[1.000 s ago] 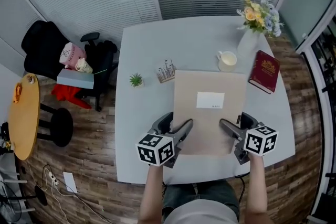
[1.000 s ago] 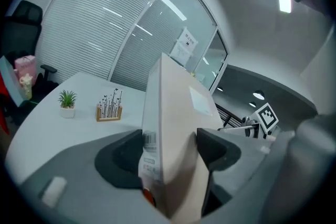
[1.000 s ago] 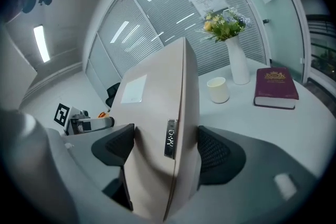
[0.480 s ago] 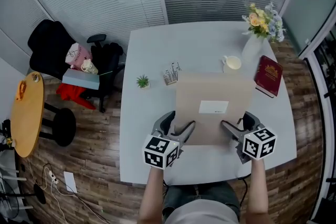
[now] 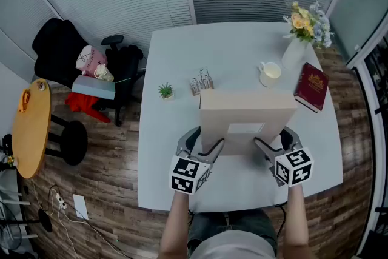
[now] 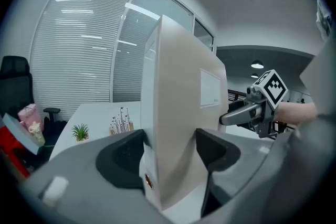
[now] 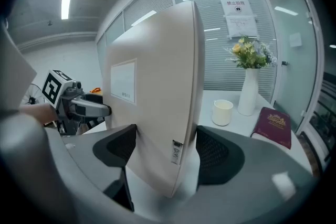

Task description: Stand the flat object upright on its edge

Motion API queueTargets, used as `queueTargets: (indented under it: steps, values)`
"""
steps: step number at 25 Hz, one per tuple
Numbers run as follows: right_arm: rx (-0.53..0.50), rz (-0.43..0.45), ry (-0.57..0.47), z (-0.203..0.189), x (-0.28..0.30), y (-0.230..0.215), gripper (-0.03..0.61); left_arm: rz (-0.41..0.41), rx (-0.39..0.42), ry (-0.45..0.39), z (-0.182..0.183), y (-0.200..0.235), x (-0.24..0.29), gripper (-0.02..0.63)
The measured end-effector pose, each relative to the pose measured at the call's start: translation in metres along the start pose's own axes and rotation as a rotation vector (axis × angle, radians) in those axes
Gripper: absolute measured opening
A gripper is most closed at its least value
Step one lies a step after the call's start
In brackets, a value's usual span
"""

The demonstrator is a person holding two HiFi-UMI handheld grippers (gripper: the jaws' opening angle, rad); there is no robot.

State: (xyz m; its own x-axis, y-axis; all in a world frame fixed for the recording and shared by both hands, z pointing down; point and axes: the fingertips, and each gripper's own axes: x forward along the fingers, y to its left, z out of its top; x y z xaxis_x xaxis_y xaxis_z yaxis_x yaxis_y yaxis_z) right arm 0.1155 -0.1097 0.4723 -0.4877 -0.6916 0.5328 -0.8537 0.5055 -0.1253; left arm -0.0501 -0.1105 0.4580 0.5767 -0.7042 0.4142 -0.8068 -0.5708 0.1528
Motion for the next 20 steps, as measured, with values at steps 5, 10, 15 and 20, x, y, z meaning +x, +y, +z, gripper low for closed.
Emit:
queueTargets:
  steps: [5, 10, 15, 20]
  values:
    - [-0.054, -0.027, 0.005, -0.001, 0.006, 0.001, 0.382, 0.023, 0.018, 0.003, -0.007, 0.005, 0.002, 0.318]
    - [-0.088, -0.045, 0.008, -0.003, 0.012, 0.001, 0.38, 0.045, 0.028, 0.019, -0.014, 0.009, 0.005, 0.316]
    - [-0.102, -0.056, 0.023, -0.009, 0.018, 0.001, 0.379, 0.062, 0.041, 0.05, -0.024, 0.013, 0.008, 0.314]
    - [-0.114, -0.06, 0.015, -0.013, 0.019, 0.003, 0.376, 0.065, 0.016, 0.038, -0.031, 0.013, 0.008, 0.314]
